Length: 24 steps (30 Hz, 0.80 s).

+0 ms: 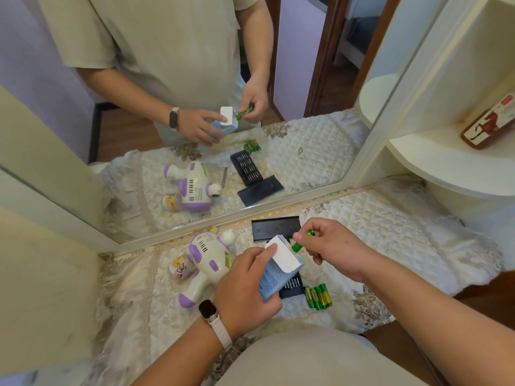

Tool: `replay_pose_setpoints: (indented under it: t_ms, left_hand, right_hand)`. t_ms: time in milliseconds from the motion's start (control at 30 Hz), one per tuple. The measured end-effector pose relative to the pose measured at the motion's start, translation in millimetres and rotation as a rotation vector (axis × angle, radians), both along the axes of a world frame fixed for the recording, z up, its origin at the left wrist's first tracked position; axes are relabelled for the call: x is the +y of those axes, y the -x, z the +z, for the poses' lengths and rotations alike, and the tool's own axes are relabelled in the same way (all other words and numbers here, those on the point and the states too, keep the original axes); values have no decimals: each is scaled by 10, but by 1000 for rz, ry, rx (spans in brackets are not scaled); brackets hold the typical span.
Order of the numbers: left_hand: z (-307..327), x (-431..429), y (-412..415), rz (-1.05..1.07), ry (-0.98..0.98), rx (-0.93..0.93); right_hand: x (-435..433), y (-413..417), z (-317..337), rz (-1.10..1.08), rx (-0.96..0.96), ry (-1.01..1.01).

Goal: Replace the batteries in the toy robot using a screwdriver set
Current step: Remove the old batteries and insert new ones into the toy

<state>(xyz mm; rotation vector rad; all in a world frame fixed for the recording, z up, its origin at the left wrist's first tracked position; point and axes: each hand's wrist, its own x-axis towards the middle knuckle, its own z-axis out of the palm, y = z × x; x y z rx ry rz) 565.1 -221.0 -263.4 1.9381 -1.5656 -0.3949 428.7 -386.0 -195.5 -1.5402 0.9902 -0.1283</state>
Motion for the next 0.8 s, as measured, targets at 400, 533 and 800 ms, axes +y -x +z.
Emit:
replay_pose_setpoints:
  t_ms: [400,533,800]
  left_hand:
    - [9,-6,45,29,11,21]
    - [4,-14,63,41,31,47]
    - [-30,4,42,76,16,82]
  right_hand:
    - [114,-30,-54,57,48,-46]
    - [117,15,-35,-41,26,-313]
    - [50,177,-27,-218,-285,-757]
